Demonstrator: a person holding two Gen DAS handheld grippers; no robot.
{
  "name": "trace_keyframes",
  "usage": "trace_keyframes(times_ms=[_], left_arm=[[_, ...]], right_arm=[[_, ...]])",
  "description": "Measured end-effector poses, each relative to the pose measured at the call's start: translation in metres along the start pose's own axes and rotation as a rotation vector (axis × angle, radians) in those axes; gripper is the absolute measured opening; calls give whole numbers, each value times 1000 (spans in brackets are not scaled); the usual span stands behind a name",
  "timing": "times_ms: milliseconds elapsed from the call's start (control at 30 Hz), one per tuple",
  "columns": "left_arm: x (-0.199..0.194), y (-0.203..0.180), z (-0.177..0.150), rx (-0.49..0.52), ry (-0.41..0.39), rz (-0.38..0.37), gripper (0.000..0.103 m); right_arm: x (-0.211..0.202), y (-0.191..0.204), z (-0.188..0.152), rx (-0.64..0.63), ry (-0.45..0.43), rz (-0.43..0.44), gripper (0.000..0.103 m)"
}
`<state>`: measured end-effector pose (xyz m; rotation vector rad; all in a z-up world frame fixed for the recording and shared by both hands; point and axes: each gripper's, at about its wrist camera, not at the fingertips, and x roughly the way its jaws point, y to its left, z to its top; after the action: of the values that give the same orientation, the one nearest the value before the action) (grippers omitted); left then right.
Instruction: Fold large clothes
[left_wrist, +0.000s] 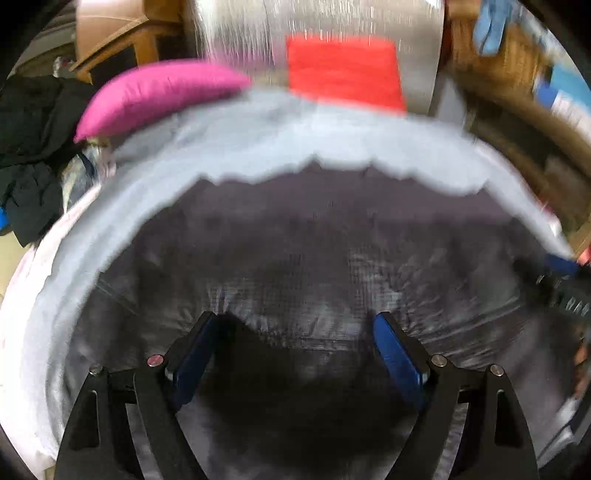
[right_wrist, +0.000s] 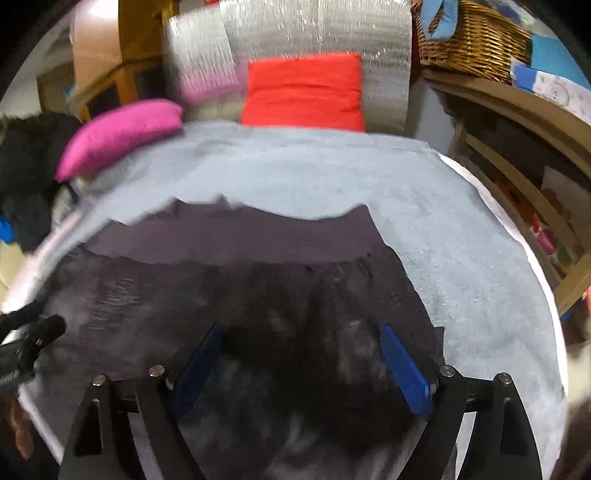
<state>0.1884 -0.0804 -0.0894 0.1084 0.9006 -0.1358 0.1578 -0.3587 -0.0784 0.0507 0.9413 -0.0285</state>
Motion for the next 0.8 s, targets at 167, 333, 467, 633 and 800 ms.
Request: trace_keyframes(times_ms=[167, 333, 467, 633, 800], left_arm=[[4, 0, -1, 16, -8, 20, 91], [-32, 23, -13, -56, -67, 19, 91], [-58, 43, -38, -107, -121, 20, 91], [-43, 45, -66, -81, -95, 71, 91], [-48, 39, -71, -40, -106, 105, 91]], right_arm=[[10, -9, -2, 47, 26, 11, 90], [-40, 0, -17, 71, -97, 13, 90], [-80, 33, -54, 60, -178, 83, 90], [-75, 76, -99, -38, -173, 49, 90], [-67, 83, -106, -80, -151, -11, 92]])
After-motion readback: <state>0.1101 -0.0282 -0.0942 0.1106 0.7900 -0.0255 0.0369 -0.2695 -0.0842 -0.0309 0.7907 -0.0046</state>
